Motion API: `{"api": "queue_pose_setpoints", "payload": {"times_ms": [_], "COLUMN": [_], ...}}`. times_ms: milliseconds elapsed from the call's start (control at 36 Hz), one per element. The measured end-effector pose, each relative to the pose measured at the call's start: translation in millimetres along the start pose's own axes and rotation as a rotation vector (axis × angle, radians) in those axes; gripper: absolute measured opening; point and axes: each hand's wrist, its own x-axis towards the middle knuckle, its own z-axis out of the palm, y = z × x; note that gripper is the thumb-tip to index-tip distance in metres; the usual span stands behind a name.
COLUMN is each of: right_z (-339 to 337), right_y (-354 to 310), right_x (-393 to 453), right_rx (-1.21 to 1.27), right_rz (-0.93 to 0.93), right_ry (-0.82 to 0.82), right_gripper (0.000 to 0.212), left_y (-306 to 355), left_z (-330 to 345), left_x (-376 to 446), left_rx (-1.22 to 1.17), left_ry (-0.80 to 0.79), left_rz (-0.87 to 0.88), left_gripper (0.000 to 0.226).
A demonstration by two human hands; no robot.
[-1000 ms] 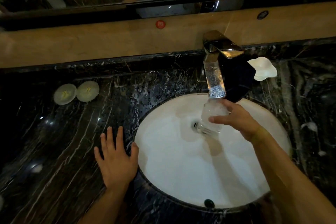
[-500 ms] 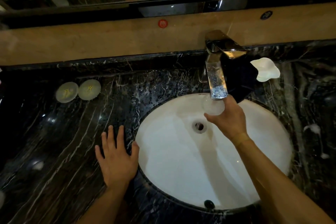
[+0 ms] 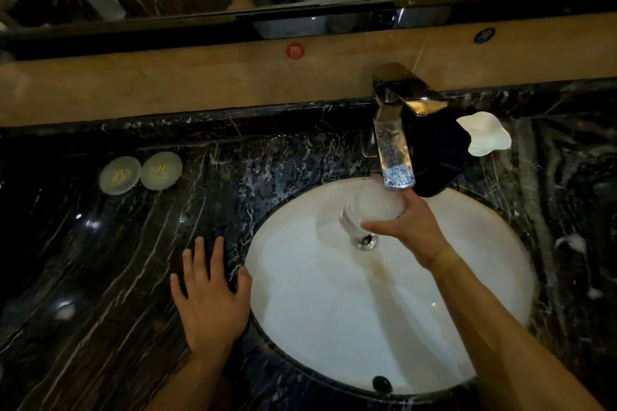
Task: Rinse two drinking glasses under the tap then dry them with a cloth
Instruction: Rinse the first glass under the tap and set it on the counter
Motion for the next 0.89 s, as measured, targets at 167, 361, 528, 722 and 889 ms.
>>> {"api": "queue_pose_setpoints", "payload": {"times_ms": [167,361,528,722,889], "right_z": [10,-27,-31,-10,1], "right_y": [-1,10,23,49,60], "right_x": [-2,-2,-11,-22,-31], "right_rx": [-0.456,-0.242,0.154,0.273,0.489], "right_rz": [-0.167,0.021,0.207,0.449,0.632], "right_ry": [0.323,0.192,-0.076,-0.139,-0.193], "right_gripper": [0.071,0.077,0.058,0.079,0.055], "left_y": [0,0,0,1,-1], "left_z": [-1,0,-1,-1,0], "left_x": [0,0,-1,-1,-1], "left_rx": [-0.008,-0.013,-0.011,-0.018,-0.019], "left_ry": [0.007,0.013,0.012,0.008,0.007], "left_rz": [0.006,0.01,0.011,0.009,0.014], "left_gripper": [0.071,0.071,0.072,0.072,0.071]}}
